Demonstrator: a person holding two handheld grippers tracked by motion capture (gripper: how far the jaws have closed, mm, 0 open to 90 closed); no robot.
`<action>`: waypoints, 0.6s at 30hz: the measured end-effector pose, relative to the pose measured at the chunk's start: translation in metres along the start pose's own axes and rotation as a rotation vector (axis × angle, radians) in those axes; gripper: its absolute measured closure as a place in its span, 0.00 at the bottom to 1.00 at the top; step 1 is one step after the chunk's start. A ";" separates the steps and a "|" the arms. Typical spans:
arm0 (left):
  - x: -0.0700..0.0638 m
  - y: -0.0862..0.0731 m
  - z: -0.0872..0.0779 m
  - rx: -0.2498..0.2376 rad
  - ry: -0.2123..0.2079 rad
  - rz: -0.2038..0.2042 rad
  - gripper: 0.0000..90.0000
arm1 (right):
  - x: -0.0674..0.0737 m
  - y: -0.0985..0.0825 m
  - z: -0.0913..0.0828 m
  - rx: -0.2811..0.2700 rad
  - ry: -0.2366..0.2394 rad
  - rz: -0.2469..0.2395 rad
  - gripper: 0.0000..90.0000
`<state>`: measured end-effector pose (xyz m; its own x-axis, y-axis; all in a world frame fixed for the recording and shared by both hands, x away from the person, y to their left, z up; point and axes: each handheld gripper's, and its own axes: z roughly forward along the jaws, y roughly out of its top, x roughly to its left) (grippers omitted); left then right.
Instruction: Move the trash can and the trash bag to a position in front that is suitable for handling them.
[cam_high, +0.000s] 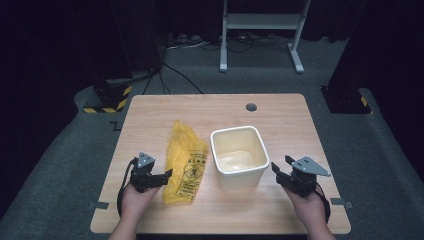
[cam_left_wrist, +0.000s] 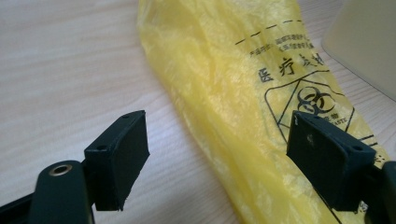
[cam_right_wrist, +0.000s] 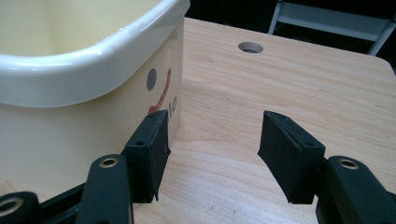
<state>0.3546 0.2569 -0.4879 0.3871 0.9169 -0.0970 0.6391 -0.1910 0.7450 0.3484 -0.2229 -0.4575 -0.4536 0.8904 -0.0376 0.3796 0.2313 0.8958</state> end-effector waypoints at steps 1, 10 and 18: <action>0.004 -0.002 0.003 0.026 0.013 0.006 0.22 | 0.000 0.001 -0.003 -0.002 0.004 0.003 0.49; 0.015 -0.004 0.010 0.067 0.041 -0.039 0.23 | 0.004 0.009 -0.010 -0.017 0.013 -0.002 0.49; 0.010 -0.006 0.012 0.096 0.055 -0.021 0.24 | 0.005 0.015 -0.019 -0.043 0.015 0.004 0.50</action>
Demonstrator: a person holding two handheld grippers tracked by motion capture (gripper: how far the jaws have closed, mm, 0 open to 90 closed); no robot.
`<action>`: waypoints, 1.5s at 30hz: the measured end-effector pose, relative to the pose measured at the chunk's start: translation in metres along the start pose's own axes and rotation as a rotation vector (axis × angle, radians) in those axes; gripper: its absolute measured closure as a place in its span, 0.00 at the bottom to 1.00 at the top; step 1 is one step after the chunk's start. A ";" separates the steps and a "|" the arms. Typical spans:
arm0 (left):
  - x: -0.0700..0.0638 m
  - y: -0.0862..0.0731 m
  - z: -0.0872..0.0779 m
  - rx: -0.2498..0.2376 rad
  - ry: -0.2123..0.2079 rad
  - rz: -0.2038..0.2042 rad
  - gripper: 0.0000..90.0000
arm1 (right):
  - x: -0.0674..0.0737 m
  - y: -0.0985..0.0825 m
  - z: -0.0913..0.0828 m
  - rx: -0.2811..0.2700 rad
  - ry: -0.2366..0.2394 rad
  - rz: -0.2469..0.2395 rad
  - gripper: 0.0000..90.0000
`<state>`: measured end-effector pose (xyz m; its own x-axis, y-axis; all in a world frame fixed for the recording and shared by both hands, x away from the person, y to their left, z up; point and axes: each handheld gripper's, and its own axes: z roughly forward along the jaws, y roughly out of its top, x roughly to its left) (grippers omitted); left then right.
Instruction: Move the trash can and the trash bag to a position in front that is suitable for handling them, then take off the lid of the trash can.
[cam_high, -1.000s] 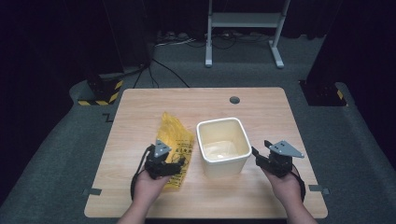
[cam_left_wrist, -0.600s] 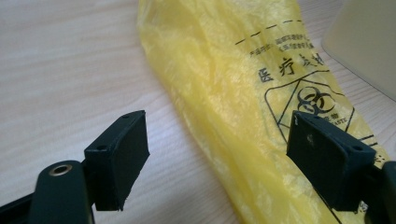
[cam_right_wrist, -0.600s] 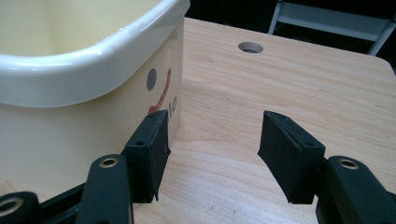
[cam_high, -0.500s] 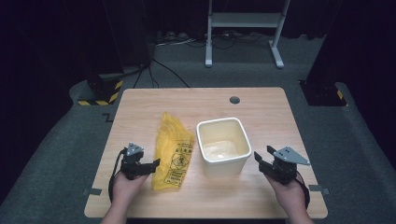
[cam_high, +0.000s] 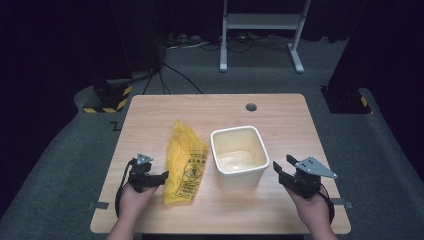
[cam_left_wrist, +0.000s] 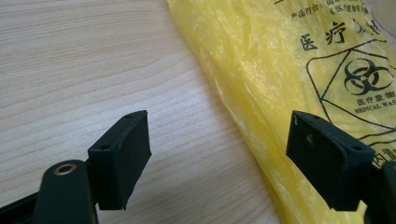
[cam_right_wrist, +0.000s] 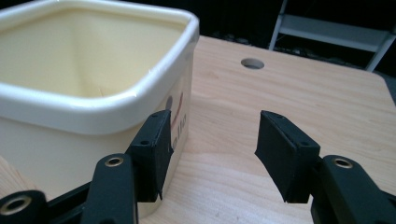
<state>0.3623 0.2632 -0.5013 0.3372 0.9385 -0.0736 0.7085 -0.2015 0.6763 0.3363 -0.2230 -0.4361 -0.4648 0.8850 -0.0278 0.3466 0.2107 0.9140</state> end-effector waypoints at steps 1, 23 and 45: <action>-0.001 0.000 0.000 0.001 0.001 -0.001 0.24 | 0.000 0.004 -0.005 -0.016 -0.001 -0.001 0.51; -0.003 0.002 0.002 -0.025 -0.011 0.012 0.22 | 0.023 0.047 -0.001 -0.027 0.027 -0.014 0.57; 0.011 -0.004 -0.011 -0.056 -0.001 -0.032 0.22 | 0.037 0.066 0.034 0.136 -0.016 0.034 0.77</action>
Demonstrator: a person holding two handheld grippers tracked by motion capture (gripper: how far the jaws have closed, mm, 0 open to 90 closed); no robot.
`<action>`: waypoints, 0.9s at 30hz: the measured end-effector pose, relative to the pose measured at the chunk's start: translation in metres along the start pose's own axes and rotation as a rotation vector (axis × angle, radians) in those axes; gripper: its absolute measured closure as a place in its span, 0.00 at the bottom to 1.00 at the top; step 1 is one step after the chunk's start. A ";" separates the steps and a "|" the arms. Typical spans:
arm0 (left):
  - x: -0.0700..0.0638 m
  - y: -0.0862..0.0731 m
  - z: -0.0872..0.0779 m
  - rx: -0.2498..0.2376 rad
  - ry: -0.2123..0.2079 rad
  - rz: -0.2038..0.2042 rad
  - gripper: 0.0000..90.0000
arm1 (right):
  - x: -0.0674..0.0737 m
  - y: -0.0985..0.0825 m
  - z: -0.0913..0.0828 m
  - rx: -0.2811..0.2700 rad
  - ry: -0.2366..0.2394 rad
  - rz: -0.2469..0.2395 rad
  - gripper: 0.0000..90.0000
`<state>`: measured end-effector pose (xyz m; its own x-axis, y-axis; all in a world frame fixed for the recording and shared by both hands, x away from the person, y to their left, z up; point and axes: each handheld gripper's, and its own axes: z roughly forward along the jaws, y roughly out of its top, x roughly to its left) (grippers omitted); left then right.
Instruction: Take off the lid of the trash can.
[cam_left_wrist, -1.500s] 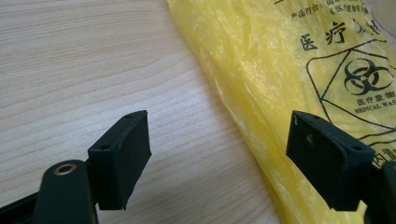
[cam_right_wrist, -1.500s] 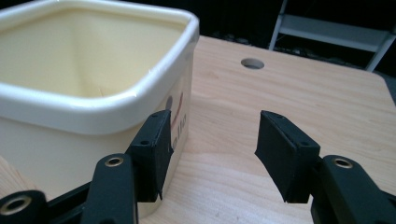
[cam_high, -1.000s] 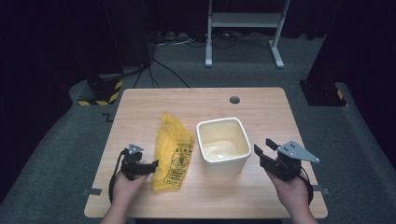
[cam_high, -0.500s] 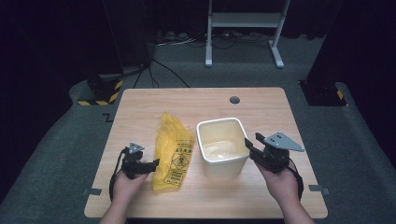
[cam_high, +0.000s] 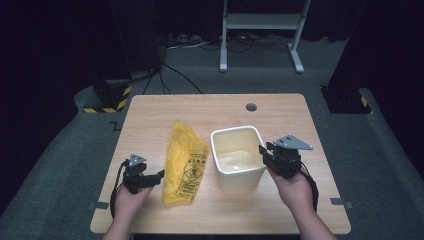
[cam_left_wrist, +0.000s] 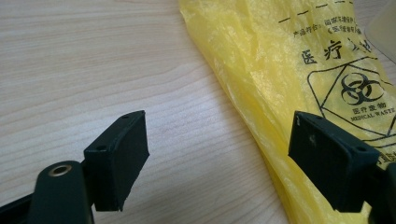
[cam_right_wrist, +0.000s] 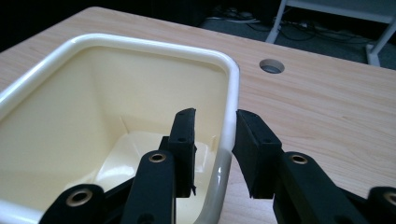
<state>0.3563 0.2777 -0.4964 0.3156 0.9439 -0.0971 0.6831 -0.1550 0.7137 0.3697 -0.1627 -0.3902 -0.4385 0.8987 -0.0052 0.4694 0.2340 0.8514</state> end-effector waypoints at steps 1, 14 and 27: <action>-0.001 0.001 0.001 0.001 0.002 0.011 0.22 | 0.000 0.000 0.003 0.012 -0.015 -0.014 0.78; -0.004 0.000 0.002 0.007 -0.010 0.016 0.22 | 0.001 -0.002 0.012 0.048 -0.058 -0.020 0.87; -0.006 0.000 0.003 0.017 -0.010 0.036 0.22 | 0.003 -0.003 0.018 0.077 -0.079 -0.015 0.85</action>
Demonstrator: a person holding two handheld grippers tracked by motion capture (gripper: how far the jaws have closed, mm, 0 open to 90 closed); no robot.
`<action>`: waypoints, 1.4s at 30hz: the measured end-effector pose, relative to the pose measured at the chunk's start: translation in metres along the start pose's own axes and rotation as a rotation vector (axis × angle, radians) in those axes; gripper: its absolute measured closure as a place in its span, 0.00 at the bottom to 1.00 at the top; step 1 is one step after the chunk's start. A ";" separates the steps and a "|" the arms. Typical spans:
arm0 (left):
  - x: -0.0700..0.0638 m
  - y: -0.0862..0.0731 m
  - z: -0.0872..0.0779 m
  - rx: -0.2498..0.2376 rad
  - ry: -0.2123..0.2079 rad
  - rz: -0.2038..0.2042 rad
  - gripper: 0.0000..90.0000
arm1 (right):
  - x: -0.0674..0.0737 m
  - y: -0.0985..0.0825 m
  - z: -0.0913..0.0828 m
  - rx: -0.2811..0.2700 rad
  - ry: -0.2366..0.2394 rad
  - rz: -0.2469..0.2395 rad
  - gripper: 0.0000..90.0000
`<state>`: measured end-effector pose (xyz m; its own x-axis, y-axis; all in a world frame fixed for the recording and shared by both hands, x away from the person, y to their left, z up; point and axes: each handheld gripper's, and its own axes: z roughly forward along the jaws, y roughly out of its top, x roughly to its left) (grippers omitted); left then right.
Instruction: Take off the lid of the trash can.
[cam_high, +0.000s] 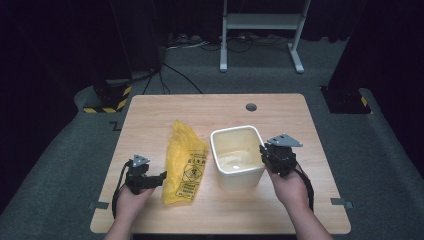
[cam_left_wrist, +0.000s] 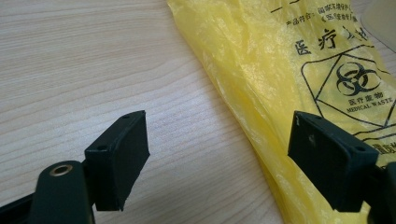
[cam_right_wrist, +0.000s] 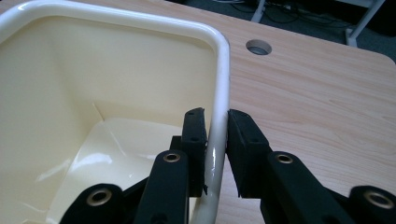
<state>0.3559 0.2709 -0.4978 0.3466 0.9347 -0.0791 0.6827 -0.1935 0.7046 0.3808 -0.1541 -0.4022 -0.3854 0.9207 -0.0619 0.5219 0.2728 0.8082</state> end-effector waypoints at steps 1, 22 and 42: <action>0.000 0.000 0.000 0.000 0.000 0.000 0.22 | 0.000 0.000 0.000 0.000 0.000 0.000 0.85; 0.000 0.000 0.000 0.006 -0.003 0.007 0.22 | 0.002 0.000 -0.004 -0.040 -0.020 0.012 0.91; -0.001 0.000 0.000 0.007 -0.012 0.013 0.22 | 0.001 -0.001 -0.007 -0.097 -0.024 0.043 0.91</action>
<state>0.3557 0.2696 -0.4979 0.3628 0.9285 -0.0788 0.6825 -0.2072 0.7009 0.3742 -0.1551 -0.3987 -0.3454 0.9377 -0.0384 0.4610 0.2051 0.8634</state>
